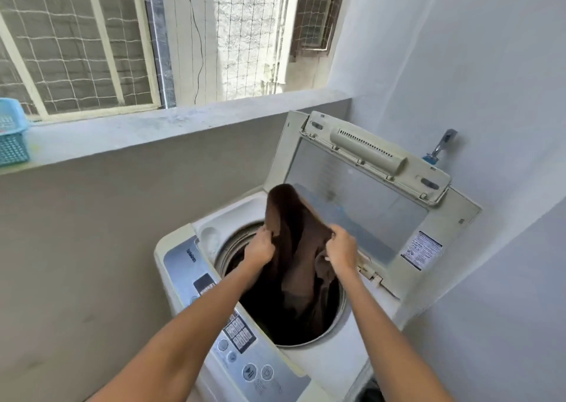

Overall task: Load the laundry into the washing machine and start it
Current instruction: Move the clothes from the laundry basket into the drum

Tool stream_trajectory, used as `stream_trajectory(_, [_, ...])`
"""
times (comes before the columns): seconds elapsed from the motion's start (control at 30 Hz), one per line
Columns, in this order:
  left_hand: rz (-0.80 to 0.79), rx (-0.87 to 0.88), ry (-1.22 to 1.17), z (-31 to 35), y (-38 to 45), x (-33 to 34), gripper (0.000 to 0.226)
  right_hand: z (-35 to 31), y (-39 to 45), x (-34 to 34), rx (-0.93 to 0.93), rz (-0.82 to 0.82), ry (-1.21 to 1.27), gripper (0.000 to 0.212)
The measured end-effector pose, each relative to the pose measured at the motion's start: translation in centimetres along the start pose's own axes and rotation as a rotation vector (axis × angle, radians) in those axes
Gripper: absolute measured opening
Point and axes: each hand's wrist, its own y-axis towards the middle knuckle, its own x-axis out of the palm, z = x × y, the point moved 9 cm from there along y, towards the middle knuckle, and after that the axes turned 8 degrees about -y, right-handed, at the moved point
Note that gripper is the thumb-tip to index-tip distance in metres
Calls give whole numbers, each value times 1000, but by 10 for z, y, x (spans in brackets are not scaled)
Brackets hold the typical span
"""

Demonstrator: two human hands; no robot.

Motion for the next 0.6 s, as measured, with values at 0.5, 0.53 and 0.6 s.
stream_trajectory(0.5, [-465,-296,514,-93,114,49,37,57,-30,241,-17,-794,-654,60])
stream_trajectory(0.53, [-398,-215,492,-87,131,50,38,62,-35,261,18,-899,-622,63])
stream_trajectory(0.6, [-451,-140,413,-90,140,78,44,68,-49,292,97,-1129,-436,62])
